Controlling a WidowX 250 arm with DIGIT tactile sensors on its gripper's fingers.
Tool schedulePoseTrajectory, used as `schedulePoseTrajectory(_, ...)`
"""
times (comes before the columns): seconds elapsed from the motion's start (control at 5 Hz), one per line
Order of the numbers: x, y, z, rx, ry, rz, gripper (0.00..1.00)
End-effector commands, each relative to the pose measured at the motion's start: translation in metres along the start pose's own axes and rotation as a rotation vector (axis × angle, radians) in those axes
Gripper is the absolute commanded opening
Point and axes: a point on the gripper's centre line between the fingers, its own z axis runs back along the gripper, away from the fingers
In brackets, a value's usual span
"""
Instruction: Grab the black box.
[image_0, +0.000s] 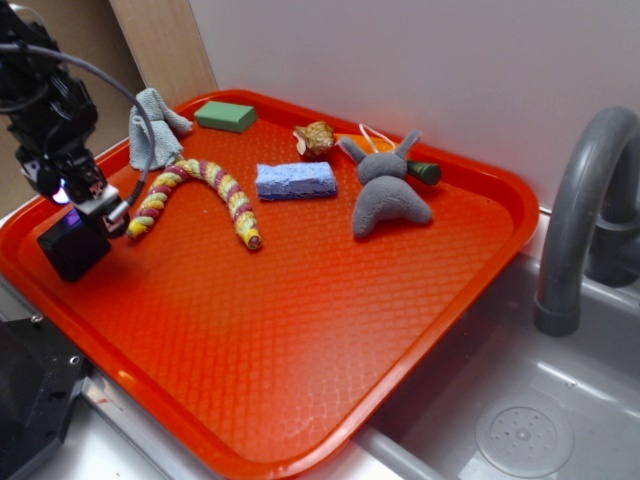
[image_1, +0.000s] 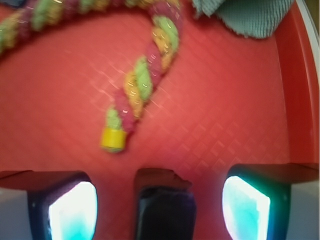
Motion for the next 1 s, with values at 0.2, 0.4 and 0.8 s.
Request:
schedulePoseTrajectory(0.2,0.014,-0.004,-0.031,0.040,0.074,-0.035,0.00)
schedulePoseTrajectory(0.4,0.025,-0.007,-0.038,0.069,0.042,-0.065,0.00)
schedulePoseTrajectory(0.8,0.005,-0.012,0.036,-0.044,-0.073,-0.103,0.00)
